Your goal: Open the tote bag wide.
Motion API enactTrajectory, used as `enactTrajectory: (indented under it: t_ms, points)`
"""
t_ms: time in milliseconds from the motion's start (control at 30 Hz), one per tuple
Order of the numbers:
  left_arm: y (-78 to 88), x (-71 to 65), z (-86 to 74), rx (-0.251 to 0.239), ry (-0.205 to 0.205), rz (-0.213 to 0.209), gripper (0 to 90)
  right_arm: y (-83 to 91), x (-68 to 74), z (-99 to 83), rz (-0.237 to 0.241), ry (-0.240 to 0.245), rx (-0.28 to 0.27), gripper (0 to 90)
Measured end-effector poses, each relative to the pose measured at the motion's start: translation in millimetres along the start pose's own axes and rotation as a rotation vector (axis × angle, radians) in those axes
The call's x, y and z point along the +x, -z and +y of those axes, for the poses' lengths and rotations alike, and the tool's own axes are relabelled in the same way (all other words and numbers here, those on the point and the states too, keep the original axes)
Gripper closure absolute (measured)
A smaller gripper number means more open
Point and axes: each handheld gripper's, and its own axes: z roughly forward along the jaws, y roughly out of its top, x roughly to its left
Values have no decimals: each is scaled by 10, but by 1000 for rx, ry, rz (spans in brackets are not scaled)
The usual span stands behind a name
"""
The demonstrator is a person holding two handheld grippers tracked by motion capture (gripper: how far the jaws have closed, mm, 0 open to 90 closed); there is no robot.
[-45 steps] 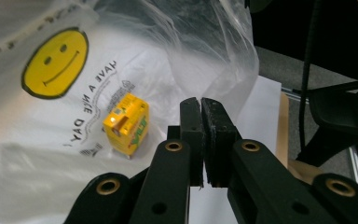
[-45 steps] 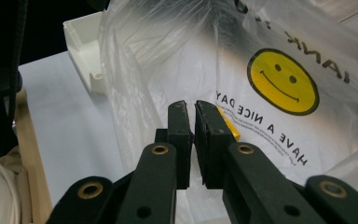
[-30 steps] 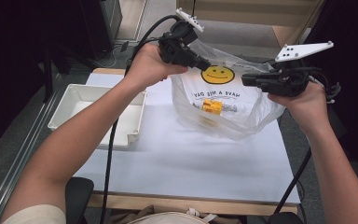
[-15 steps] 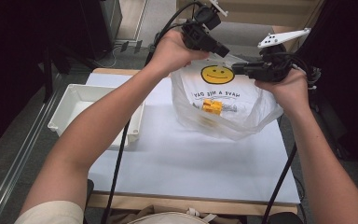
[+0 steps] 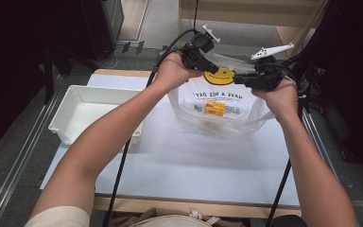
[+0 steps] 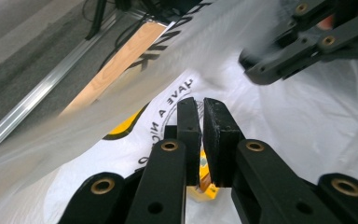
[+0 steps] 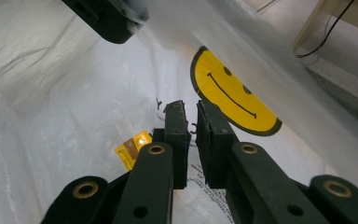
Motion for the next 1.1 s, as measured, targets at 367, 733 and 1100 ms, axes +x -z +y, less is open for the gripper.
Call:
enactTrajectory:
  t_ms: [367,733,1100]
  points:
    - [-169,99,-245,-23,61,22,854,-112,-61,-132,-24,-33,15,787]
    - [-215,199,-481,-74,124,28,860,-190,-142,-299,-47,-75,31,779]
    - [-270,285,-634,-67,163,46,852,-313,-208,-515,-75,-102,82,779]
